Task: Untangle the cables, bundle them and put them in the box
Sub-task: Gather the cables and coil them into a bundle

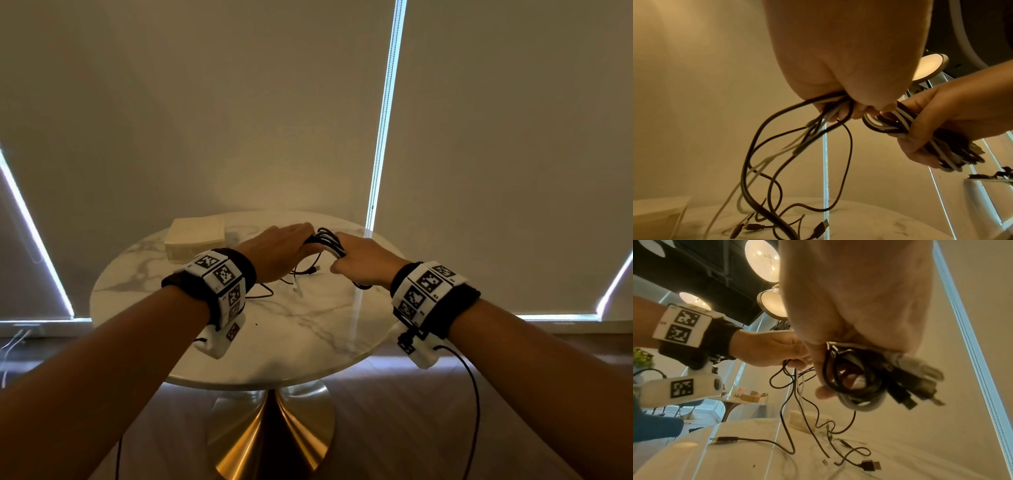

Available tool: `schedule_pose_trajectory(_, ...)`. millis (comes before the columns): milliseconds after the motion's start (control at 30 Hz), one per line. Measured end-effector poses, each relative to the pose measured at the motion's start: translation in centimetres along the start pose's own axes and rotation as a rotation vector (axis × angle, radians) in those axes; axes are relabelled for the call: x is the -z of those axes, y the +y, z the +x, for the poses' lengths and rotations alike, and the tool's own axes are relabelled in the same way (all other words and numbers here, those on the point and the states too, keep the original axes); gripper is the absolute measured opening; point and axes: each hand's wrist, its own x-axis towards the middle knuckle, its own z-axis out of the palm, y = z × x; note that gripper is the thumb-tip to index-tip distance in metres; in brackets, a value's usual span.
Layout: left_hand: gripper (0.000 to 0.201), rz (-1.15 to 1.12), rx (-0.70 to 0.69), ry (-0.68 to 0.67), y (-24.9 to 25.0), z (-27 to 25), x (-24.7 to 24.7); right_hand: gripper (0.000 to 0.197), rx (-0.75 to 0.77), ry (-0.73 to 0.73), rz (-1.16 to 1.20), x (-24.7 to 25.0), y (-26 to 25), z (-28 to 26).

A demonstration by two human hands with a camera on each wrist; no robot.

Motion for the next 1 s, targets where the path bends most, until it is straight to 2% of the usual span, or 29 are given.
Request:
schedule_pose_trajectory(67, 0.039, -0.033, 0.02, 0.01, -0.2, 0.0, 0.0, 0.037, -0.008, -0.021, 0.085, -0.1, 0.1, 0.3)
schedule_pose_trajectory(200, 0.035, -0.179, 0.026, 0.011, -0.3, -0.1, 0.3, 0.013, -0.053, 0.038, 0.065, -0.3, 0.5, 0.5)
schedule_pose_trajectory(333, 0.026, -0.189, 0.046, -0.043, -0.4, -0.4, 0.1, 0.023, -0.046, 0.218, -0.044, 0.2, 1.1, 0.1)
schedule_pose_trajectory(433, 0.023, -0.223, 0.064, -0.076, -0.5, -0.7, -0.7, 0.025, -0.034, 0.164, -0.019, 0.5, 1.3, 0.0)
schedule_pose_trajectory(567, 0.038, -0.161, 0.037, -0.11, -1.0, -1.0, -0.9, 0.036, -0.02, 0.103, -0.121, 0.8, 0.9, -0.6)
schedule_pose_trajectory(700, 0.033, -0.134, 0.031, -0.085, -1.6, -1.2, -0.8, 0.027, 0.037, -0.038, 0.286, 1.7, 0.2, -1.9)
schedule_pose_trajectory(767, 0.032, -0.116, 0.032, -0.068, -1.6, -1.4, -0.5, 0.028, 0.022, -0.005, 0.342, 2.0, 0.3, -1.9)
schedule_pose_trajectory(900, 0.037, 0.014, -0.03, -0.005, -1.9, -1.6, -0.3, 0.032, -0.021, 0.18, 0.18, 2.7, 1.0, -1.4)
schedule_pose_trajectory(1000, 0.037, 0.145, -0.083, 0.024, -1.9, -1.8, -0.6, 0.044, -0.066, 0.279, -0.172, 2.6, 1.7, -1.2)
